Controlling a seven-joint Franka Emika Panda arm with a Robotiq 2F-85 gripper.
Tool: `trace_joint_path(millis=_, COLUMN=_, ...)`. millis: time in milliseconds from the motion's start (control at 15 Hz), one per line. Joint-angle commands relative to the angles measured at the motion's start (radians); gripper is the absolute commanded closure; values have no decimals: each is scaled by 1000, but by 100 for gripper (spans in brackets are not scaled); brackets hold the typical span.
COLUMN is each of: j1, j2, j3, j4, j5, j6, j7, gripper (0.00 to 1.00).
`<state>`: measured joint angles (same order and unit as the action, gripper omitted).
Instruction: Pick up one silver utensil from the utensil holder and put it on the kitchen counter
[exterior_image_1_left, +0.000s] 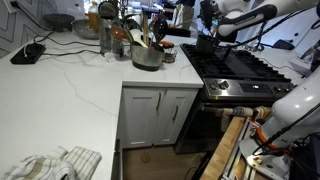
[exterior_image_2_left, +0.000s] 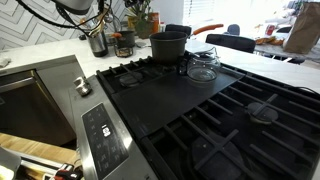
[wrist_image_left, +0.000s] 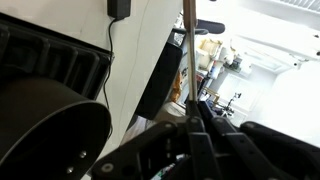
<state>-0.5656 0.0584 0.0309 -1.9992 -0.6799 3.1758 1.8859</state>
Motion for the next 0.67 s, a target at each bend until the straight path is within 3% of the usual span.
trace_joint_path(millis=0, j1=52, j2=69, j3=-61, j4=76, j5=-146, j6=21, j7=249, gripper=99)
trace_joint_path(millis=133, j1=79, j2=84, j3=-67, j4=78, j5=-184, j6=28, j7=328, gripper=99)
trace_joint_path(millis=200, j1=43, j2=52, j3=-40, j4=52, j5=-135, j6=2, j7=236, gripper=95)
trace_joint_path(millis=533, j1=71, j2=71, j3=-44, j4=62, j5=-150, j6=3, j7=286, gripper=95)
trace_joint_path(millis=600, j1=71, j2=71, j3=-46, j4=62, j5=-150, j6=3, j7=286, gripper=99)
